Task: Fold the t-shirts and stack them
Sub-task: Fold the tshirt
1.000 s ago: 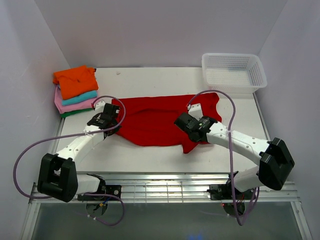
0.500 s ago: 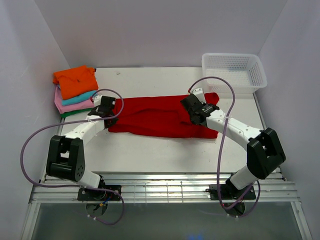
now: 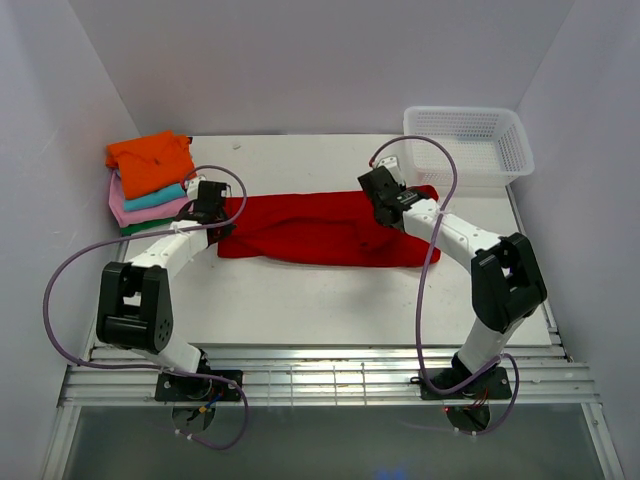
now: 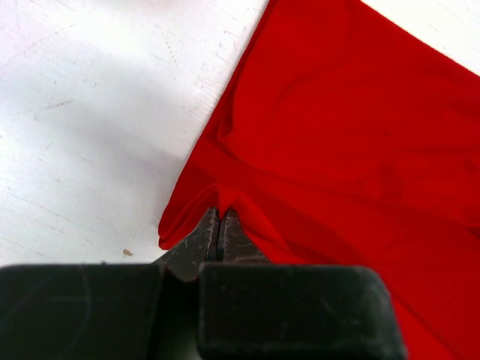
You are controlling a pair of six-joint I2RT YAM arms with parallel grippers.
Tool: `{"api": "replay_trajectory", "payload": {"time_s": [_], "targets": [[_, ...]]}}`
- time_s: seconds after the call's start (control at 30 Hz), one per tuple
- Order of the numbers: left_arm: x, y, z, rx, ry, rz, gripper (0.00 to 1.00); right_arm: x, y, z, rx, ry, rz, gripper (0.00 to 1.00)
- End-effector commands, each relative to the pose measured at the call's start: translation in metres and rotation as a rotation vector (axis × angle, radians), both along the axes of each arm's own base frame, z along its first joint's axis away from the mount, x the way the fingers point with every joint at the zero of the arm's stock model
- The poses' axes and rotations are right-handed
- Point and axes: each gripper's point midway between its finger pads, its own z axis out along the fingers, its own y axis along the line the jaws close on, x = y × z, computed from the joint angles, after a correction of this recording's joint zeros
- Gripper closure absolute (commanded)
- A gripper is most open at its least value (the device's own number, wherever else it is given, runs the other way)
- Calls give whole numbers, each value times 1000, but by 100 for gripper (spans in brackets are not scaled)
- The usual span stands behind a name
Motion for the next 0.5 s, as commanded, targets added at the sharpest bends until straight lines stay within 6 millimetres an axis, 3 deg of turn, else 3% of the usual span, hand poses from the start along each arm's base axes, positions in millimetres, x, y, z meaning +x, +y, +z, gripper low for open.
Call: {"api": "replay_trajectory", "payload": {"time_s": [0.0, 0.47], "targets": [[12, 3, 14, 3, -31, -14, 100, 20, 0, 22, 13, -63, -5, 92], [19, 8, 6, 1, 9, -25, 100, 47, -28, 20, 30, -48, -61, 92]]}}
